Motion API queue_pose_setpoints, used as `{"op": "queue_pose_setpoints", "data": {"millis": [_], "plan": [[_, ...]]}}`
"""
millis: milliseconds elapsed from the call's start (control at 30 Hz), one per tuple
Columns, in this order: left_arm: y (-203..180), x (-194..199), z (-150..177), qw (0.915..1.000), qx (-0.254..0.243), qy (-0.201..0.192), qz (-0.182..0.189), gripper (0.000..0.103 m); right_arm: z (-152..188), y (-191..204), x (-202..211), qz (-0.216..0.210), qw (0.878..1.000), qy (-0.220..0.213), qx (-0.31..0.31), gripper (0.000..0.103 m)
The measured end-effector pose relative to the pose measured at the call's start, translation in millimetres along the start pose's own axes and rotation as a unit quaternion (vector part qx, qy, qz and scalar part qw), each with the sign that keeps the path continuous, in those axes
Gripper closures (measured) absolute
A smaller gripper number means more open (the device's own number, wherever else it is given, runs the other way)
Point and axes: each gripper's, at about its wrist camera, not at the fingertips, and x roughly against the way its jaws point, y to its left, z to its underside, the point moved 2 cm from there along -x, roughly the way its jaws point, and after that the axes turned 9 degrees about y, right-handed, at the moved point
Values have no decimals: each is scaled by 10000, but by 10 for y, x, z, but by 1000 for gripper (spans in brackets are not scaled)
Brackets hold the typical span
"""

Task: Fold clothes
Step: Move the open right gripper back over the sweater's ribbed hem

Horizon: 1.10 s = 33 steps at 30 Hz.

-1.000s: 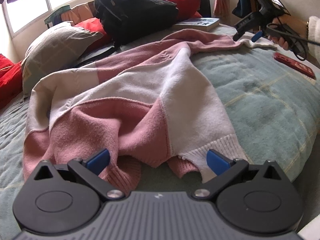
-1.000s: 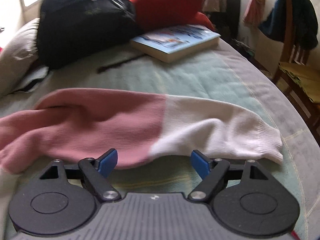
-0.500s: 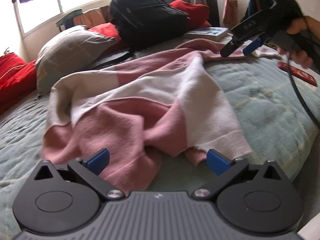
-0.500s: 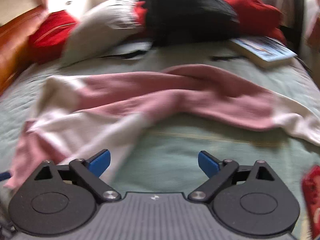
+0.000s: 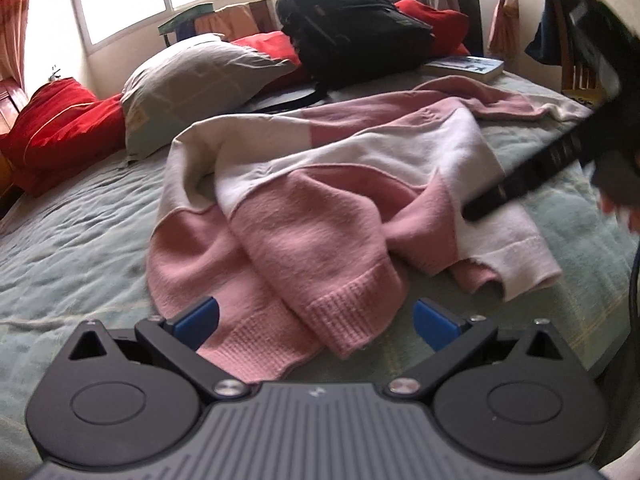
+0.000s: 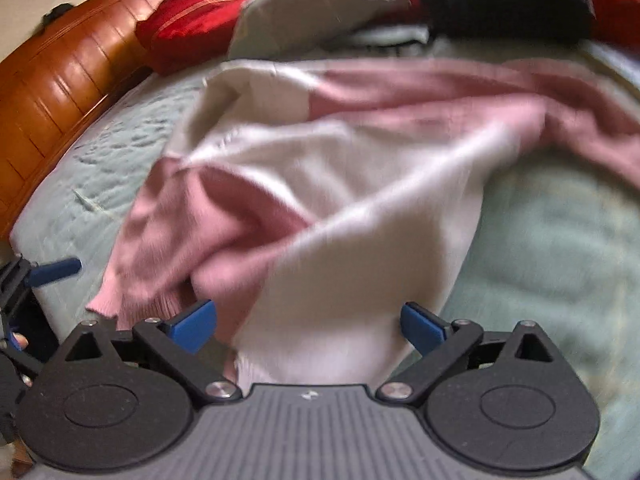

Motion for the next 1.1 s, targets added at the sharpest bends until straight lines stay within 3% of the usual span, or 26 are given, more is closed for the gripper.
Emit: {"op": "queue_pose_setpoints", "data": {"millis": [233,600,700,1100], "plan": [[10,36,-30,10000,-1,-50,-12,1,329,-94,6,-4,9996,-156,-231,0],[31,89,-102,9999,-67,-112,-82,1,367,81,165,-266,9962,-595,-574,0],[89,99,-102,9998,-21,-102,-161,1,452,42,31,-368,9948,-493,-817,0],[578,-1,-63,9983,189,279,-482,1,703,-37,86,-675,9847,-1017,-1240,0]]}}
